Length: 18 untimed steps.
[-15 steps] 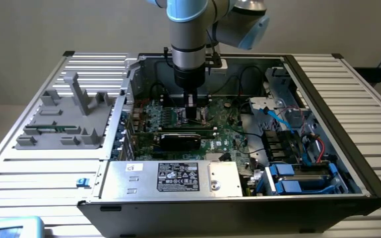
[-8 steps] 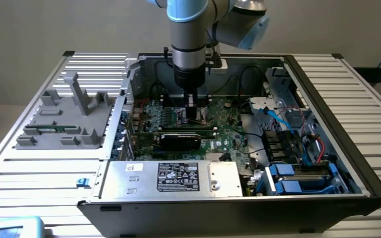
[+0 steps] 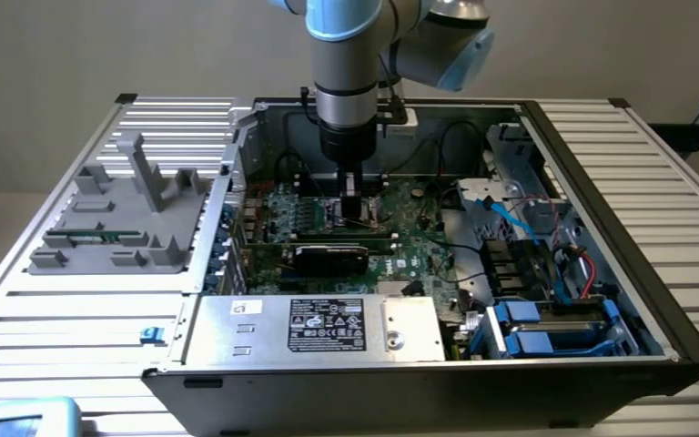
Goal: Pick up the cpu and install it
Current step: 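Place the cpu into insertion slot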
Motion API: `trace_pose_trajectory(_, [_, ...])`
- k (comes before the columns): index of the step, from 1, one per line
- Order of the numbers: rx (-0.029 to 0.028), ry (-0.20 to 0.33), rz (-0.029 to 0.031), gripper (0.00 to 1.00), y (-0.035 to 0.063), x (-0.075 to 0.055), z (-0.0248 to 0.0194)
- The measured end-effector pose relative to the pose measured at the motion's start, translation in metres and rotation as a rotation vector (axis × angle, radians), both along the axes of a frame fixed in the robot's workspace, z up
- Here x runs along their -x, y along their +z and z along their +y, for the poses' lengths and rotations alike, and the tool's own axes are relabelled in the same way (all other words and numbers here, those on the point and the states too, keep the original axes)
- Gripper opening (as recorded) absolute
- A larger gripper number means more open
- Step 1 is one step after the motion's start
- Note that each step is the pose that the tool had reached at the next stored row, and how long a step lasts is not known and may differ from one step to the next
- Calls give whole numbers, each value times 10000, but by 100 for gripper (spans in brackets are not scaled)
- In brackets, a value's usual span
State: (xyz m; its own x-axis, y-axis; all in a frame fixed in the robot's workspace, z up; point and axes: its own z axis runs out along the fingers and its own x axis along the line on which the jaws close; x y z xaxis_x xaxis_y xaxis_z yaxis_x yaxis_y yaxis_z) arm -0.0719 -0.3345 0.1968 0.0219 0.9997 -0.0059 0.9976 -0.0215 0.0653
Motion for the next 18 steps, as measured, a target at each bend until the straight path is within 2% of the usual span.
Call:
trace_pose_trajectory(4, [-24,-1,-16,56,-1,1,-3])
trace_pose_trajectory(18, [-24,0,-19,56,-3,5,-8])
